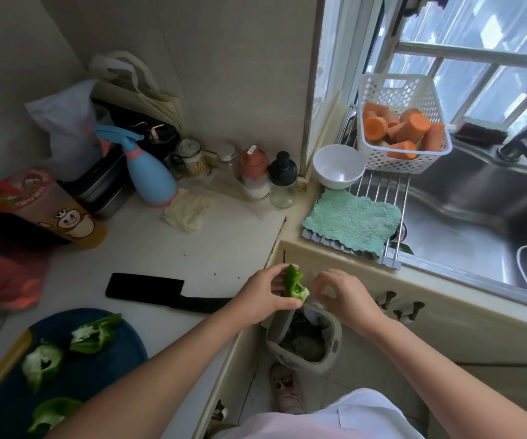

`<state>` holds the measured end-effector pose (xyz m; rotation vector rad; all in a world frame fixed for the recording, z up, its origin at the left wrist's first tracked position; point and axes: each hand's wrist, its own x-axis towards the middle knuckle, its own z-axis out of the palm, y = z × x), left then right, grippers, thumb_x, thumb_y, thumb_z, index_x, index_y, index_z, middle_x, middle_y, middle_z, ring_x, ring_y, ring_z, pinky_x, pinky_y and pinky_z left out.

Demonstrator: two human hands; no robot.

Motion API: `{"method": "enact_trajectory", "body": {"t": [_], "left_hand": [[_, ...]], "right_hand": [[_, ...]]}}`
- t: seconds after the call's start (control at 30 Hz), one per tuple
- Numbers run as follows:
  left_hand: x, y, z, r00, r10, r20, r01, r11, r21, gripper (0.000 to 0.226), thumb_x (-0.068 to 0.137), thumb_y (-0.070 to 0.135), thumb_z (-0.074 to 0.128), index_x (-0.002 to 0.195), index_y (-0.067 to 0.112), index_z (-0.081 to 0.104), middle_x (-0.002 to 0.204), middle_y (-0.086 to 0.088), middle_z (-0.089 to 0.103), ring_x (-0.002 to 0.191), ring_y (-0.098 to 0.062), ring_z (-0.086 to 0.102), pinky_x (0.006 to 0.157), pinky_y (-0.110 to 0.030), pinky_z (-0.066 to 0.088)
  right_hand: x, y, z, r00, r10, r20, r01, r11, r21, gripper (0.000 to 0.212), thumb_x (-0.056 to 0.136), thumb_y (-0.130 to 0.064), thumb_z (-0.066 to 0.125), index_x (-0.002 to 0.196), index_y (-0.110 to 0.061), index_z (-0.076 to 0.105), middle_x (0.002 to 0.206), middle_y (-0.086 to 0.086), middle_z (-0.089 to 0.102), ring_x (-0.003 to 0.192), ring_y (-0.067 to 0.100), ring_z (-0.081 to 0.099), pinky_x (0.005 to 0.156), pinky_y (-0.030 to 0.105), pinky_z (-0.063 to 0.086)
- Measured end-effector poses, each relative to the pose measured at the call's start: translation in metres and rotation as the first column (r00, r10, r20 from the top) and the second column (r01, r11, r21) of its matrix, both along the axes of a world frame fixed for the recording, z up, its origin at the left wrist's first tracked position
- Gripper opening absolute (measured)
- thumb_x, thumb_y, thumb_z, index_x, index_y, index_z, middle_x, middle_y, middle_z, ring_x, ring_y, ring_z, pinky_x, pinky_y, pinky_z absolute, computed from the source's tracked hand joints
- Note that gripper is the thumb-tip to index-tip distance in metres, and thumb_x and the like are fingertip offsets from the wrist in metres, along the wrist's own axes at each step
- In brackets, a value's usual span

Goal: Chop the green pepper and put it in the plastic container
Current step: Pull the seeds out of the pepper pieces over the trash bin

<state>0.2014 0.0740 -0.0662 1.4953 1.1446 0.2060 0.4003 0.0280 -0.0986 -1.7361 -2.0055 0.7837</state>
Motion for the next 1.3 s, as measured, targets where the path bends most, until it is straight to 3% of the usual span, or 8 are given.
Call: {"method": "enact_trajectory", "body": {"t": [0.13, 0.4, 0.6, 0.77, 0.97, 1.1, 1.17, 1.3], "left_hand": [[0.003, 0.000, 0.004, 1.000, -0.019, -0.003, 0.019, 1.000, -0.007, 0.071, 0.073, 0.025, 0.078, 0.136, 0.029, 0.045, 0.125, 0.012, 0.056, 0.114, -0.002, 0.053, 0.099, -0.023, 0.039], [0.001, -0.001, 0.016, 0.997, -0.071, 0.028, 0.072, 0.996, -0.050, 0.070, 0.067, 0.033, 0.081, 0.130, 0.036, 0.049, 0.124, 0.013, 0.056, 0.115, -0.005, 0.055, 0.104, -0.036, 0.041], [0.001, -0.002, 0.023, 0.990, -0.079, 0.114, 0.087, 0.994, -0.071, 0.064, 0.068, 0.026, 0.081, 0.126, 0.032, 0.055, 0.116, 0.008, 0.065, 0.111, -0.009, 0.060, 0.102, -0.040, 0.045], [0.006, -0.002, 0.031, 0.982, -0.088, 0.170, 0.097, 0.994, -0.050, 0.056, 0.072, 0.013, 0.079, 0.118, 0.037, 0.058, 0.110, 0.004, 0.069, 0.105, -0.009, 0.063, 0.100, -0.038, 0.047], [0.010, 0.002, 0.031, 0.982, -0.132, 0.133, 0.131, 0.991, 0.018, 0.068, 0.069, 0.028, 0.080, 0.128, 0.043, 0.049, 0.117, 0.011, 0.064, 0.110, -0.008, 0.060, 0.100, -0.040, 0.047], [0.010, 0.003, 0.025, 0.992, -0.054, 0.111, 0.051, 0.998, 0.027, 0.074, 0.066, 0.030, 0.081, 0.132, 0.033, 0.048, 0.115, 0.011, 0.064, 0.109, -0.005, 0.060, 0.101, -0.037, 0.046], [0.007, 0.005, 0.021, 0.996, 0.021, 0.089, -0.022, 1.000, 0.014, 0.072, 0.068, 0.026, 0.082, 0.132, 0.028, 0.048, 0.113, 0.011, 0.065, 0.107, -0.004, 0.060, 0.101, -0.034, 0.046], [-0.003, 0.008, 0.018, 0.965, 0.214, 0.155, -0.177, 0.959, -0.219, 0.055, 0.075, 0.004, 0.074, 0.122, 0.022, 0.054, 0.114, -0.002, 0.065, 0.106, -0.014, 0.062, 0.089, -0.026, 0.052]], "right_hand": [[0.002, 0.001, 0.012, 0.993, 0.107, 0.045, -0.109, 0.993, 0.046, 0.032, 0.075, -0.027, 0.077, 0.102, -0.024, 0.061, 0.100, -0.009, 0.052, 0.092, 0.010, 0.047, 0.076, 0.024, 0.045], [-0.004, 0.000, 0.028, 0.955, 0.270, 0.120, -0.280, 0.957, 0.074, 0.029, 0.077, -0.041, 0.069, 0.100, -0.022, 0.065, 0.097, -0.004, 0.052, 0.088, 0.015, 0.047, 0.073, 0.030, 0.047], [-0.006, 0.002, 0.041, 0.962, 0.271, 0.036, -0.272, 0.961, 0.045, 0.021, 0.078, -0.031, 0.073, 0.091, -0.019, 0.062, 0.098, -0.005, 0.054, 0.082, 0.012, 0.056, 0.069, 0.027, 0.050], [-0.007, 0.002, 0.048, 0.972, 0.233, -0.018, -0.232, 0.973, 0.016, 0.023, 0.077, -0.021, 0.073, 0.084, -0.024, 0.051, 0.094, -0.017, 0.044, 0.077, -0.003, 0.050, 0.064, 0.009, 0.039], [-0.008, -0.001, 0.055, 0.977, 0.203, -0.061, -0.203, 0.979, 0.016, 0.033, 0.080, -0.012, 0.070, 0.086, -0.029, 0.042, 0.091, -0.025, 0.039, 0.081, -0.010, 0.048, 0.062, 0.007, 0.037], [-0.001, -0.001, 0.054, 0.981, 0.195, -0.015, -0.195, 0.981, -0.006, 0.039, 0.081, -0.013, 0.068, 0.076, -0.035, 0.036, 0.081, -0.017, 0.040, 0.067, 0.003, 0.045, 0.057, 0.014, 0.035], [0.005, -0.001, 0.045, 0.982, 0.178, 0.057, -0.175, 0.983, -0.045, 0.030, 0.077, -0.007, 0.066, 0.076, -0.024, 0.040, 0.079, -0.010, 0.043, 0.067, 0.010, 0.045, 0.056, 0.019, 0.034], [0.011, -0.006, 0.014, 0.987, 0.097, 0.125, -0.079, 0.987, -0.143, 0.016, 0.081, -0.014, 0.066, 0.078, -0.014, 0.051, 0.077, -0.004, 0.054, 0.070, 0.017, 0.050, 0.063, 0.027, 0.040]]}}
